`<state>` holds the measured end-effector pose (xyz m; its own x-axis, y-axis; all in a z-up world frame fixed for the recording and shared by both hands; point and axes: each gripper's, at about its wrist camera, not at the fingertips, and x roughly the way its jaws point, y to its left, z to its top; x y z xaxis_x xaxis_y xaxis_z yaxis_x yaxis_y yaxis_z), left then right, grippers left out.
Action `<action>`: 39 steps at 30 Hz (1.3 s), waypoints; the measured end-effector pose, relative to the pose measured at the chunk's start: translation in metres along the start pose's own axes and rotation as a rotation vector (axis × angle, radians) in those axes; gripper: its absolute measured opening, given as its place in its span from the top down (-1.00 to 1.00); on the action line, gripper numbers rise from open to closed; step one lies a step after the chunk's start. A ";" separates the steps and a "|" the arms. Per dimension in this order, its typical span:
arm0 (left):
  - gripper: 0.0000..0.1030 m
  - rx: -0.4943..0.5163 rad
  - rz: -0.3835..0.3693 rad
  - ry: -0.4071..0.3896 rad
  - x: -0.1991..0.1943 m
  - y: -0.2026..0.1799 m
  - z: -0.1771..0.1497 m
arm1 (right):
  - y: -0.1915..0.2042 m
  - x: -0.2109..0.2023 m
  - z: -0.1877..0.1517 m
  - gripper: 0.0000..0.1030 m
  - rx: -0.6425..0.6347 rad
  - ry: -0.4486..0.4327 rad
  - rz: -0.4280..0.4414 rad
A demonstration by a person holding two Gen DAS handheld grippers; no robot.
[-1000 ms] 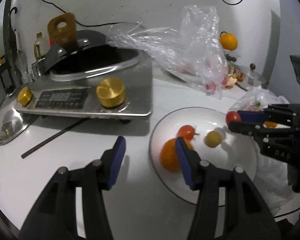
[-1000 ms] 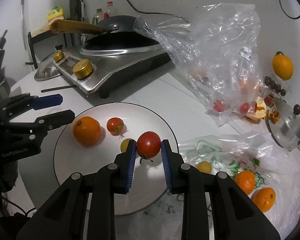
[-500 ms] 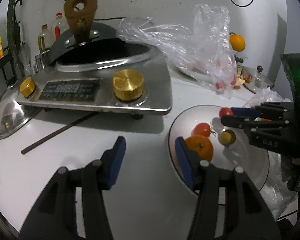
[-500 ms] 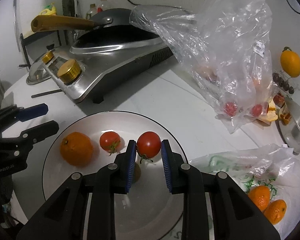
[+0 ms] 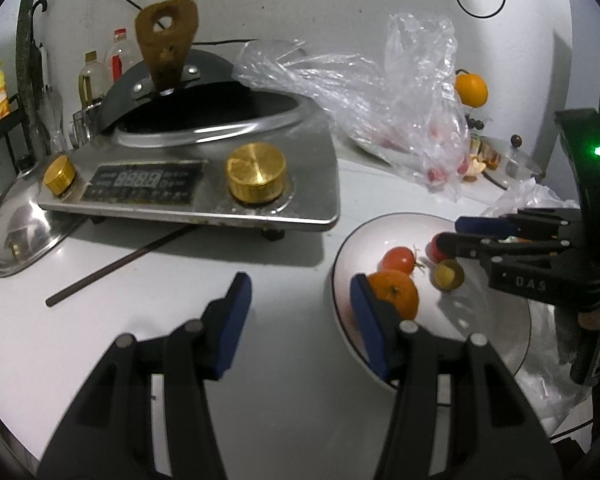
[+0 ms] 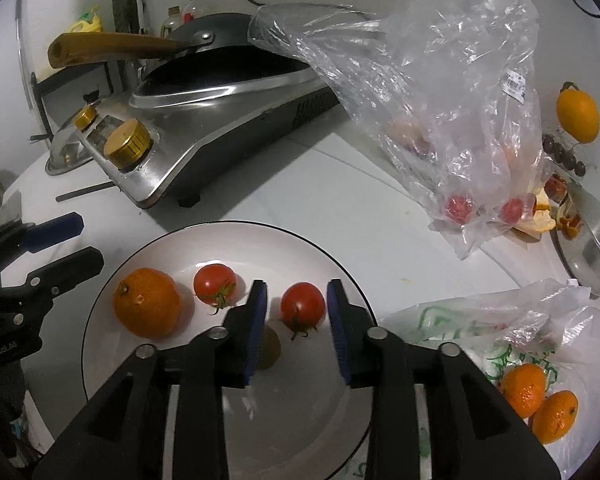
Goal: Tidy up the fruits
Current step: 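Lower the cherry tomato onto the plate and open the right tool, then move both tools back over the fruits on the plastic bag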
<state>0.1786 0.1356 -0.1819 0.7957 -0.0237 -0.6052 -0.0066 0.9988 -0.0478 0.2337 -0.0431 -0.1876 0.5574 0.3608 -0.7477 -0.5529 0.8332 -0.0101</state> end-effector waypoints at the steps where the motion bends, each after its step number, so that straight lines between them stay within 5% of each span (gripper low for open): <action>1: -0.03 0.002 0.000 -0.001 -0.001 -0.001 0.000 | 0.000 -0.002 0.000 0.33 0.000 -0.003 0.000; 39: -0.03 0.113 -0.040 -0.057 -0.048 -0.097 0.001 | -0.037 -0.098 -0.058 0.32 0.066 -0.116 -0.015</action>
<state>0.1417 0.0400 -0.1476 0.8271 -0.0643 -0.5583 0.0913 0.9956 0.0206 0.1635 -0.1334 -0.1522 0.6353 0.3911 -0.6659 -0.5040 0.8633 0.0262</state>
